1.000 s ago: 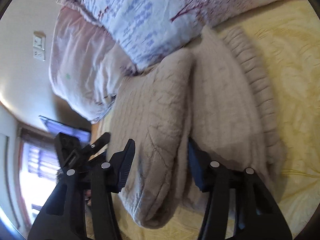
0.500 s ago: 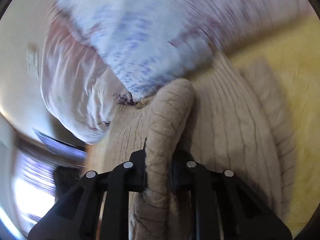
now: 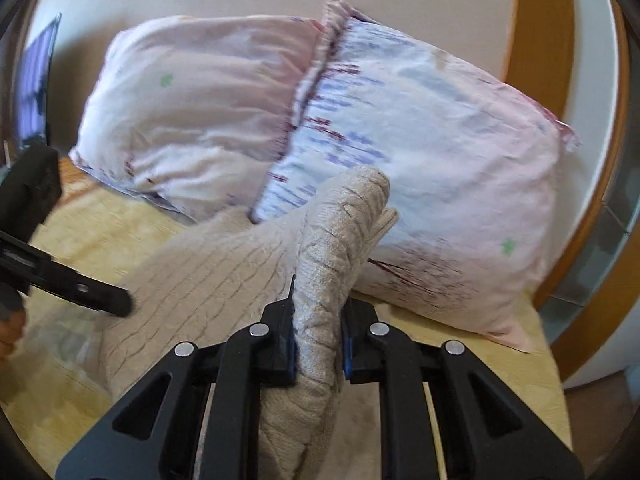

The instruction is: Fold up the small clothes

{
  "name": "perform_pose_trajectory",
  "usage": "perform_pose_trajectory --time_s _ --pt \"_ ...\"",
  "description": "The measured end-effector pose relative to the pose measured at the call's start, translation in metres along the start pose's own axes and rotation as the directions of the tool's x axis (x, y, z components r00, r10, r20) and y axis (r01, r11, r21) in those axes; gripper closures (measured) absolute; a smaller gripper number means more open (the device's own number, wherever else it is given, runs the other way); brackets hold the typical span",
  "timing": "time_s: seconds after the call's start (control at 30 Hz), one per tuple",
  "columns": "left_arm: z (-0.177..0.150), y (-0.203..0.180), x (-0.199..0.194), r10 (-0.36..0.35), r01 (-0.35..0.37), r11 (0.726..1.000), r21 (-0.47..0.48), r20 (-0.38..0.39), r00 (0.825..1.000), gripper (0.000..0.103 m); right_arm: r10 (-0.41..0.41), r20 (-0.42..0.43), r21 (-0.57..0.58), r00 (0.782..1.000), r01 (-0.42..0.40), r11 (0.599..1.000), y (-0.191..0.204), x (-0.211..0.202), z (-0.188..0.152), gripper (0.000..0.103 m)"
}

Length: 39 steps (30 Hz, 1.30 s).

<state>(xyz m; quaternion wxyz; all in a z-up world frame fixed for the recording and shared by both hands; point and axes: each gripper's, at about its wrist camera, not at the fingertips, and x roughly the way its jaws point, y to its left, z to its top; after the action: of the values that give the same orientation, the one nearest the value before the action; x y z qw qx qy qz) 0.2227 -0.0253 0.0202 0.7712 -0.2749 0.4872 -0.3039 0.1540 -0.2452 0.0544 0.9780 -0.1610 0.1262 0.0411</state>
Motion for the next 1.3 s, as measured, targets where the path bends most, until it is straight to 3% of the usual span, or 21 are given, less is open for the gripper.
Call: perform_pose_trajectory --time_s 0.33,0.43,0.53,0.6,0.7,0.8,0.9,1.1,1.17,1.2,1.23,1.3 --pt "-0.013 -0.017 0.02 0.013 -0.008 0.997 0.08 -0.055 0.998 0.028 -0.017 -0.065 0.121 0.998 0.025 0.992 -0.038 0.013 -0.027 0.087" --pt "-0.017 -0.018 0.025 0.029 -0.023 0.995 0.095 -0.069 0.997 0.028 0.016 -0.145 0.213 0.989 0.015 0.977 -0.057 0.037 -0.042 0.087" --pt "-0.019 -0.017 0.026 0.023 -0.017 0.996 0.086 -0.079 0.997 0.028 0.1 -0.225 0.356 0.969 -0.014 0.934 -0.077 0.06 -0.058 0.082" --pt "-0.02 -0.017 0.024 0.015 -0.009 0.997 0.075 -0.08 0.997 0.028 0.096 -0.2 0.441 0.975 0.002 0.897 -0.091 0.051 -0.061 0.061" --pt "-0.021 -0.018 0.019 0.002 0.003 0.997 0.072 -0.074 0.997 0.028 0.109 -0.139 0.554 0.984 -0.014 0.832 -0.115 0.021 -0.068 0.049" --pt "-0.025 -0.019 0.014 0.001 0.004 0.997 0.082 -0.064 0.998 0.03 0.198 -0.088 0.662 0.976 -0.092 0.743 -0.132 -0.001 -0.085 0.047" --pt "-0.03 -0.021 0.01 0.019 -0.014 0.996 0.09 -0.057 0.998 0.03 0.295 -0.041 0.725 0.955 -0.175 0.666 -0.133 -0.022 -0.107 0.047" --pt "-0.041 -0.024 0.01 0.035 -0.028 0.995 0.097 -0.069 0.997 0.044 0.356 -0.01 0.727 0.934 -0.238 0.644 -0.113 -0.049 -0.127 0.047" --pt "-0.042 -0.023 0.013 0.028 -0.021 0.995 0.094 -0.078 0.997 0.058 0.368 -0.024 0.717 0.93 -0.241 0.655 -0.104 -0.049 -0.129 0.047" --pt "-0.043 -0.022 0.015 0.022 -0.015 0.996 0.092 -0.084 0.996 0.069 0.367 -0.03 0.712 0.93 -0.238 0.661 -0.102 -0.048 -0.13 0.048" --pt "-0.043 -0.022 0.017 0.02 -0.012 0.996 0.091 -0.086 0.996 0.071 0.364 -0.038 0.707 0.931 -0.233 0.668 -0.099 -0.047 -0.131 0.05" --pt "-0.043 -0.019 0.017 0.017 -0.009 0.995 0.095 -0.081 0.997 0.081 0.367 -0.054 0.689 0.929 -0.232 0.687 -0.093 -0.042 -0.132 0.088"
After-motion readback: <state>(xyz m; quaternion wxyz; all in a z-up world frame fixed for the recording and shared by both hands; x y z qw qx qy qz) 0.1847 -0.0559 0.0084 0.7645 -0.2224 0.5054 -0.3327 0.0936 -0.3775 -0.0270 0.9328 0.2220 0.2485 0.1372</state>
